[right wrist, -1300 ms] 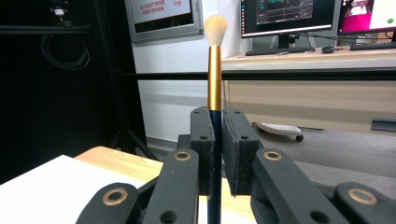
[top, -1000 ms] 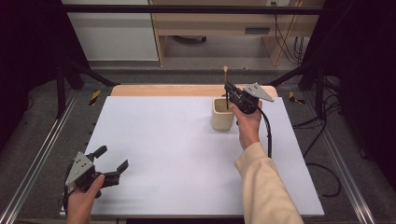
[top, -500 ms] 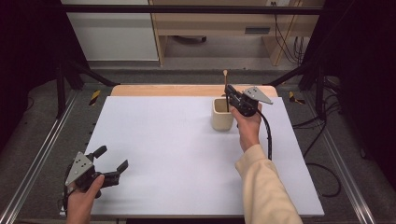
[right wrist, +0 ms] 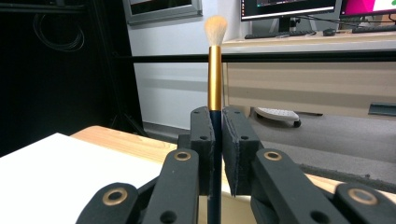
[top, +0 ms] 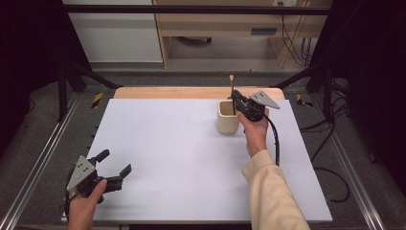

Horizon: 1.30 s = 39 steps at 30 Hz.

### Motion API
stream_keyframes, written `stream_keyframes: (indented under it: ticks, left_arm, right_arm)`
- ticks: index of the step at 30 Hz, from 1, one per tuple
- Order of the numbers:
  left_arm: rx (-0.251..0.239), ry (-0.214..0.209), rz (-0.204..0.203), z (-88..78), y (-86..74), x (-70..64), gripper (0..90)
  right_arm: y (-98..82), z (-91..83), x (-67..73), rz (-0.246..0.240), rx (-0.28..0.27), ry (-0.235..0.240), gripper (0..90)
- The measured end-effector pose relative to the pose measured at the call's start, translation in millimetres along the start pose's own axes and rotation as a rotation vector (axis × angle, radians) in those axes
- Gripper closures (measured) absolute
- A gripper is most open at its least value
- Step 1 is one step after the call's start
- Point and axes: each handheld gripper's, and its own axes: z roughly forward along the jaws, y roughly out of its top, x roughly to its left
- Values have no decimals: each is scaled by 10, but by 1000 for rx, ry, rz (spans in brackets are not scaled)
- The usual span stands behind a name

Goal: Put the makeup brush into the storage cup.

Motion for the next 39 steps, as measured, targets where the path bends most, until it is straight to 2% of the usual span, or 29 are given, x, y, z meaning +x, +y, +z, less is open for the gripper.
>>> stream_keyframes:
  ticks: [15,32,39]
  left_arm:
    - [1,-1,0,2,-1,0,11]
    - [3,-3,-2,4,-1,-7,11]
    - [3,-3,-1,5,-1,-7,11]
  right_arm:
    - [-52,-32,-12,9,8,-2,832]
    - [-85,-76,5,2,17,3,832]
    - [-94,-99,20,-15,25,10,832]
